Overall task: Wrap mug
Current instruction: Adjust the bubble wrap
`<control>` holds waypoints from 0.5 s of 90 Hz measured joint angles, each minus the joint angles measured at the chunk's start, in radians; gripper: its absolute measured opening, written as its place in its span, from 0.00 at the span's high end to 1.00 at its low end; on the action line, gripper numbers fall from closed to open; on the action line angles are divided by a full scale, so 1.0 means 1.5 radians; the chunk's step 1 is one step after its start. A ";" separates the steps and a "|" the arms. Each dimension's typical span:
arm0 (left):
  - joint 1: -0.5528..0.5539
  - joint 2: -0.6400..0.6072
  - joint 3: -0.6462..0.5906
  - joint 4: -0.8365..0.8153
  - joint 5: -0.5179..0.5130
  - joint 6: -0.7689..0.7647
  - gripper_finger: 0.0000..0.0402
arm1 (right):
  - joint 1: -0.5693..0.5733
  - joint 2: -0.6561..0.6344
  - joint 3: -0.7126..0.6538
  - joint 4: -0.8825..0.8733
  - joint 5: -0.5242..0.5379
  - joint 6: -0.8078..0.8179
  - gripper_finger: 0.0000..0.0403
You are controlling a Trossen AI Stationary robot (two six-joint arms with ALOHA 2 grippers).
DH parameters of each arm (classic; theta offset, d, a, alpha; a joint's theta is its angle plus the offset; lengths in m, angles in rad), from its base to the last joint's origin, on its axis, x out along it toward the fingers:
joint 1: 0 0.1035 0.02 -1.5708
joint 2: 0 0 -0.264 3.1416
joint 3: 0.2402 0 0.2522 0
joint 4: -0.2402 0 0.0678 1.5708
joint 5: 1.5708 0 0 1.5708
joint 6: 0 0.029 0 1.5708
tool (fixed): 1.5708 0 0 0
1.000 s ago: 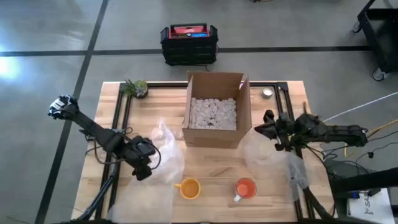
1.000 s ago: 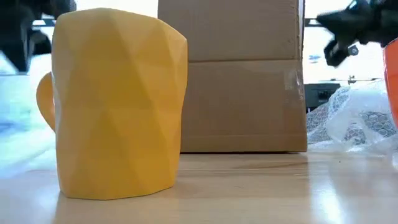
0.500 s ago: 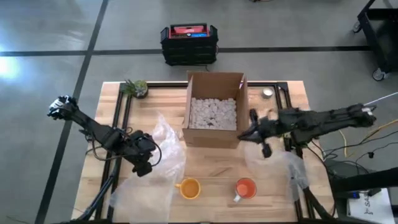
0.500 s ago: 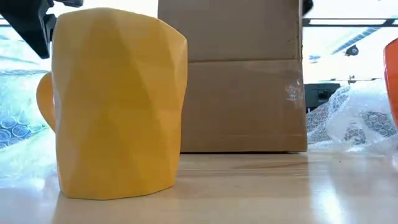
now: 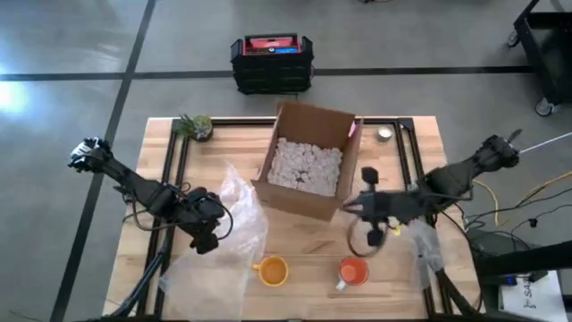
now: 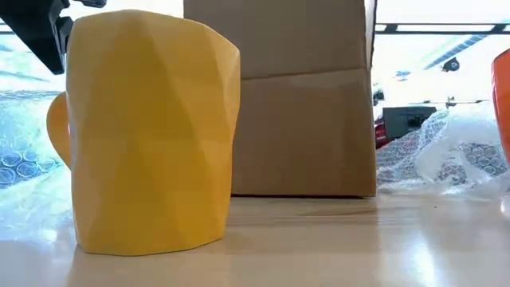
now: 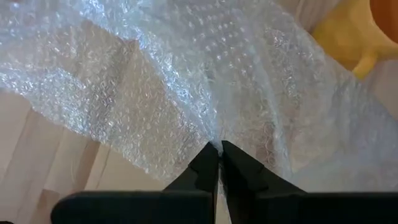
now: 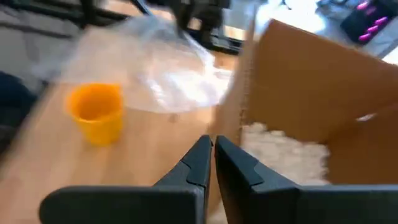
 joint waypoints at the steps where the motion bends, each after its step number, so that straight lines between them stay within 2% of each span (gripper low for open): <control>1: 0.000 0.000 0.000 0.000 0.000 0.002 1.00 | 0.007 0.000 0.000 0.000 0.000 0.007 0.98; 11: 0.000 0.001 0.000 0.001 -0.001 0.013 1.00 | 0.068 0.027 -0.025 0.007 0.024 0.092 0.98; 20: 0.000 0.001 0.000 0.004 0.000 0.019 1.00 | 0.098 0.088 -0.067 0.031 0.055 0.149 0.98; 31: 0.000 0.002 0.000 0.005 0.000 0.021 1.00 | 0.092 0.184 -0.109 0.114 0.082 0.149 0.98; 45: 0.000 0.004 0.000 0.009 0.000 0.026 1.00 | 0.042 0.320 -0.122 0.207 0.138 0.118 0.98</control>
